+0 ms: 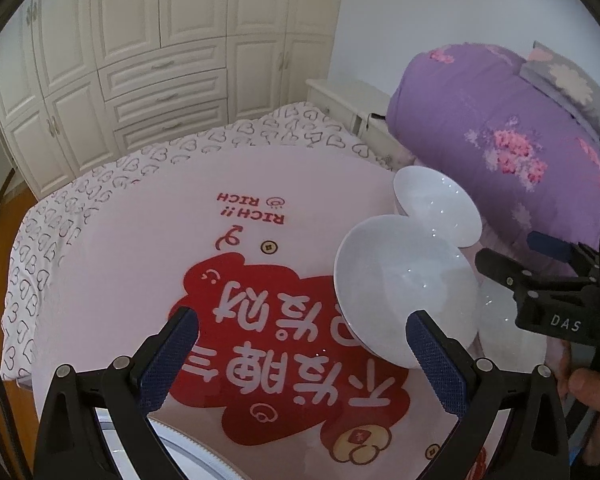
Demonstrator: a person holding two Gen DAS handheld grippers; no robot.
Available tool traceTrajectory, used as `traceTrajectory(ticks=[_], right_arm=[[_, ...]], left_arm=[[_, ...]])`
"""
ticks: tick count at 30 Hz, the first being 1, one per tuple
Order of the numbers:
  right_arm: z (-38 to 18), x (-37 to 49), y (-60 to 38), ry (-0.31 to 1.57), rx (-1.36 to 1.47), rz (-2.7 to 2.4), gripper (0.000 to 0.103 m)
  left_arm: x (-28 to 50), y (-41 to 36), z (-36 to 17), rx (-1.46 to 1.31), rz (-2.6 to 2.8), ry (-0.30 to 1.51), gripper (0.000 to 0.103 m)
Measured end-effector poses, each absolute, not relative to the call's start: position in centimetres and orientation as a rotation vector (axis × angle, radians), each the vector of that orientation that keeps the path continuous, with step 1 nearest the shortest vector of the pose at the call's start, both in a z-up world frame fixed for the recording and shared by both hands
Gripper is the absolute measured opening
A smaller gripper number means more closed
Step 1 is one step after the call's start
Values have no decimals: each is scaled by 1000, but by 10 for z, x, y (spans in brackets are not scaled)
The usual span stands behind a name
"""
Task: Organize plates and bowls
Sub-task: 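Move both grippers toward the rim of a white bowl, then close both grippers on the white bowl's rim, then lift and carry the white bowl across the table with both grippers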
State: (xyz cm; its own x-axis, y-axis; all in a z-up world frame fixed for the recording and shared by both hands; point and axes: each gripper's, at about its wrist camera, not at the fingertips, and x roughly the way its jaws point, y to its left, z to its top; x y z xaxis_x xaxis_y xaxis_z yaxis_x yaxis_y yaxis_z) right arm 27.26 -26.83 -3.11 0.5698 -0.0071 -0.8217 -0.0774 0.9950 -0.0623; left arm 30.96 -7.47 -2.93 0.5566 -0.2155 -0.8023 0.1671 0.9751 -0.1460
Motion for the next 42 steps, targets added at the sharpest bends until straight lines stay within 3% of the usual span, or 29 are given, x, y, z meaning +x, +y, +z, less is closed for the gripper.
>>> traceTrajectory(ticks=[7, 8, 10, 11, 15, 17, 20, 21, 23, 25, 42], right_arm=[[-45, 280, -270, 1038, 28, 163, 102], [-46, 281, -269, 1043, 25, 171, 98], [-50, 283, -266, 1070, 20, 182, 78], [-52, 284, -265, 1083, 28, 191, 64], [-58, 290, -264, 1118, 29, 199, 40], [-58, 291, -264, 1128, 40, 213, 32], [-60, 291, -260, 1139, 32, 220, 21], [-61, 292, -259, 1143, 33, 224, 19], [-63, 292, -257, 1147, 32, 224, 17], [-64, 292, -255, 1151, 38, 227, 13], [-51, 289, -247, 1109, 57, 194, 10]], left_arm=[[321, -82, -42, -55, -223, 987, 102], [322, -84, -44, -53, -223, 992, 102], [325, -86, -47, -55, -224, 1000, 102], [326, -86, -48, -58, -225, 1003, 102], [331, -90, -52, -62, -229, 1009, 98], [334, -91, -54, -60, -231, 1015, 91], [341, -93, -60, -78, -257, 1051, 60], [344, -94, -62, -85, -265, 1067, 44], [348, -96, -68, -113, -297, 1092, 34], [351, -98, -69, -125, -318, 1093, 14], [346, -89, -61, -160, -312, 1081, 11]])
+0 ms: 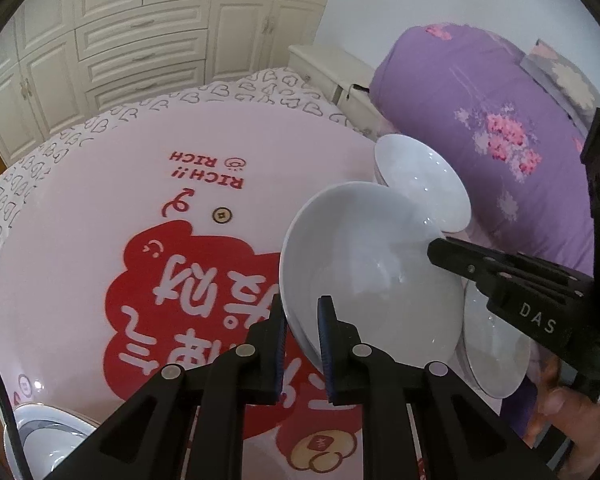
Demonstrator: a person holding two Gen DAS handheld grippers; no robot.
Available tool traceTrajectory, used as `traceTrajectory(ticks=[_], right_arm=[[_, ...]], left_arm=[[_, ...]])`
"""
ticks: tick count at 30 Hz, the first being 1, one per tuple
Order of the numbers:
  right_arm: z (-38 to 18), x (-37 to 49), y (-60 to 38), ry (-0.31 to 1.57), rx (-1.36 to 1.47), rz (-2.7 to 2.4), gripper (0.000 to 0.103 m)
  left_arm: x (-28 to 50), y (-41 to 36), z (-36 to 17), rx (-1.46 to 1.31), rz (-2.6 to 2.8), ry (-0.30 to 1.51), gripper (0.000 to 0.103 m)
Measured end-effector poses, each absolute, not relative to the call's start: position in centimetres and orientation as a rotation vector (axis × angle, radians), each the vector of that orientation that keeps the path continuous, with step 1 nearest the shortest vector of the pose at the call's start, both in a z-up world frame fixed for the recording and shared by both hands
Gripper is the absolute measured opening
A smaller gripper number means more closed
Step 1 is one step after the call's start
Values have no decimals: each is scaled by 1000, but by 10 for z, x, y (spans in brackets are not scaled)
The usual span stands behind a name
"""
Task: Organize plates and bowls
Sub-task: 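Lift and carry the white bowl across the table with both grippers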
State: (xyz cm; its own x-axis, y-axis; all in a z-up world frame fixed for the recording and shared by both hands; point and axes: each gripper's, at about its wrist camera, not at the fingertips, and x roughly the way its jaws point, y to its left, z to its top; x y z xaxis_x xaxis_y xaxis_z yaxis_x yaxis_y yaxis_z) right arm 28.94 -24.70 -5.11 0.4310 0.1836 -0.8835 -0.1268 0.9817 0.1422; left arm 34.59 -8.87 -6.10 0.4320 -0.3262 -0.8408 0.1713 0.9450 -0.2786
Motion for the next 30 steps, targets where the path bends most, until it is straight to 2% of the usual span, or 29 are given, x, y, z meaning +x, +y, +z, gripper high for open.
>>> traceTrajectory(ticks=[14, 30], right_arm=[[-73, 294, -232, 1159, 45, 197, 10], [-50, 299, -212, 1118, 64, 212, 10]], left_arm=[[349, -83, -64, -143, -291, 1089, 12], [346, -55, -48, -217, -280, 1060, 11]])
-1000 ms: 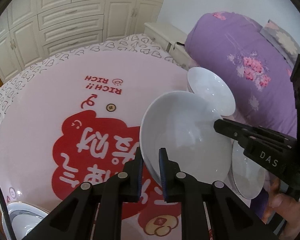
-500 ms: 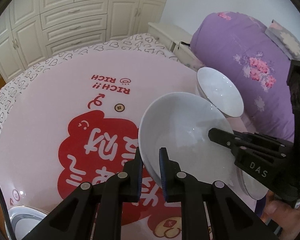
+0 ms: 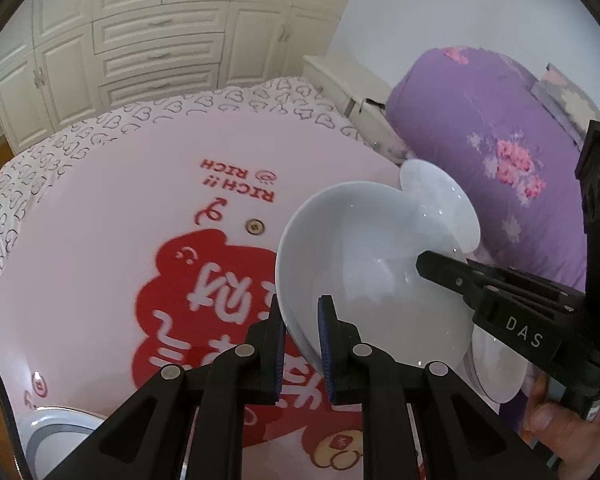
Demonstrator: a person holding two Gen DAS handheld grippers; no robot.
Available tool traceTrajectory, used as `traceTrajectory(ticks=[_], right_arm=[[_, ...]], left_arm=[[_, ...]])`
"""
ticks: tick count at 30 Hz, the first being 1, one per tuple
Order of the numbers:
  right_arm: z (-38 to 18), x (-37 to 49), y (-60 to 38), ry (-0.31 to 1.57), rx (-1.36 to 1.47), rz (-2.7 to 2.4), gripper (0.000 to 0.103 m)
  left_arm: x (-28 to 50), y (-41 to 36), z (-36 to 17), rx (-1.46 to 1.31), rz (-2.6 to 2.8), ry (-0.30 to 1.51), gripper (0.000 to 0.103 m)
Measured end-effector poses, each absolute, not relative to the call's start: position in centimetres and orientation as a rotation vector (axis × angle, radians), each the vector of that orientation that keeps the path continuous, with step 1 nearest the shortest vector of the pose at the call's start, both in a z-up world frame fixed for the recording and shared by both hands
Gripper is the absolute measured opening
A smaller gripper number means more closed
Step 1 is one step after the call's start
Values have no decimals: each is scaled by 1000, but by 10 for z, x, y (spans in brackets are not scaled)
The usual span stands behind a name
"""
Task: Organize plates and bowls
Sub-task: 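Lift and carry the white bowl across the table with both grippers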
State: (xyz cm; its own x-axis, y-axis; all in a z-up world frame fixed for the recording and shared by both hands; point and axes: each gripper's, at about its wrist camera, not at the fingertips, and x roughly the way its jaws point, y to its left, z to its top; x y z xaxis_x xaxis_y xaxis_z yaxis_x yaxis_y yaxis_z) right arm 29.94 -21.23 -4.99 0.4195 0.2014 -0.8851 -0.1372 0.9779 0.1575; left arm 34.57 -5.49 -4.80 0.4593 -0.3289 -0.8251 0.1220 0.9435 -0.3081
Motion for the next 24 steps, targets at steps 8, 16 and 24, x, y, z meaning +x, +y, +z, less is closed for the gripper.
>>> traceTrajectory(ticks=[8, 16, 24], right_arm=[[-39, 309, -179, 1103, 49, 260, 11], [-32, 323, -129, 1090, 27, 330, 11], [-34, 341, -86, 1101, 14, 384, 11]], left_arm=[[344, -21, -31, -237, -239, 1034, 11], [345, 26, -10, -251, -163, 994, 11], [343, 67, -6, -260, -101, 991, 11]])
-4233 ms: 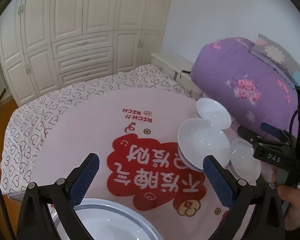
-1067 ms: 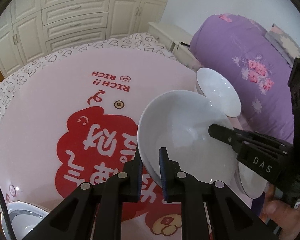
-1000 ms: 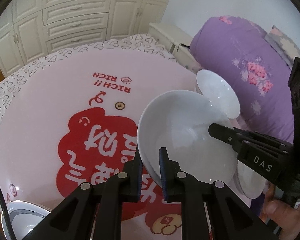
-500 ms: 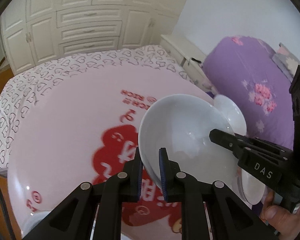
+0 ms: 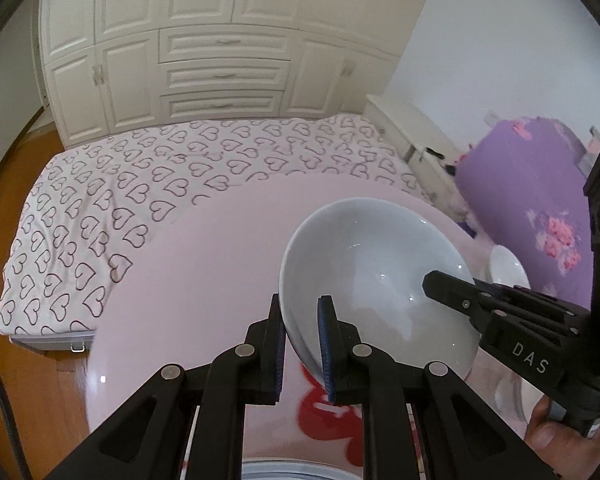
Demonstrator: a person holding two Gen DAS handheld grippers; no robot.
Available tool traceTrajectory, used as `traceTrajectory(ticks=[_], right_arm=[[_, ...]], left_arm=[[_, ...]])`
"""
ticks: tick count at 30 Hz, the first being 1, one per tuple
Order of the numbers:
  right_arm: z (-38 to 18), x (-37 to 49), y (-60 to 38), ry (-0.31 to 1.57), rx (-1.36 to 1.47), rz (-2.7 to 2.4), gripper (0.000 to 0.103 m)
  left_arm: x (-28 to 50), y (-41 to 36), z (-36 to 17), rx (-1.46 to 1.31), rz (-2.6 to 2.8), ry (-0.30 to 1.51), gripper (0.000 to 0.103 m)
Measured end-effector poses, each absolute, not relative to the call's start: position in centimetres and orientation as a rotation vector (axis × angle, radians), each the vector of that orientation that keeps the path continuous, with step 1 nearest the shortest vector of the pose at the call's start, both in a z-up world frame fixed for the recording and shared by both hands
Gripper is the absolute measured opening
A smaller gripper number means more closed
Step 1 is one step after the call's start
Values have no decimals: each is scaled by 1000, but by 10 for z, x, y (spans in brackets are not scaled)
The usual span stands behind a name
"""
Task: Organize plates and bowls
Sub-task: 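Lift and carry the white bowl across the table with both grippers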
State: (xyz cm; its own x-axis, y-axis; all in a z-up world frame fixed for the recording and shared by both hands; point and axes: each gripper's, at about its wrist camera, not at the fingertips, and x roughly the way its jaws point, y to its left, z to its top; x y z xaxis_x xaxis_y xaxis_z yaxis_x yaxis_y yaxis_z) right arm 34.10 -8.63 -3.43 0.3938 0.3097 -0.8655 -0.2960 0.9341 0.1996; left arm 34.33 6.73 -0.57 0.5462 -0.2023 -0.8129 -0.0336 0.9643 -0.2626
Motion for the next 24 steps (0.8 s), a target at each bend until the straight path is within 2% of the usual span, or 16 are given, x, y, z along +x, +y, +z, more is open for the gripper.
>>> traceTrajectory(ticks=[12, 22, 24], right_arm=[[-62, 357, -45, 1158, -1, 426, 11], [-89, 359, -41, 1200, -11, 419, 11], [-90, 359, -40, 1205, -19, 420, 14]], left_arm=[[360, 105, -18, -292, -51, 1026, 11], [392, 102, -46, -289, -57, 1073, 11], [392, 101, -47, -283, -60, 1068, 11]])
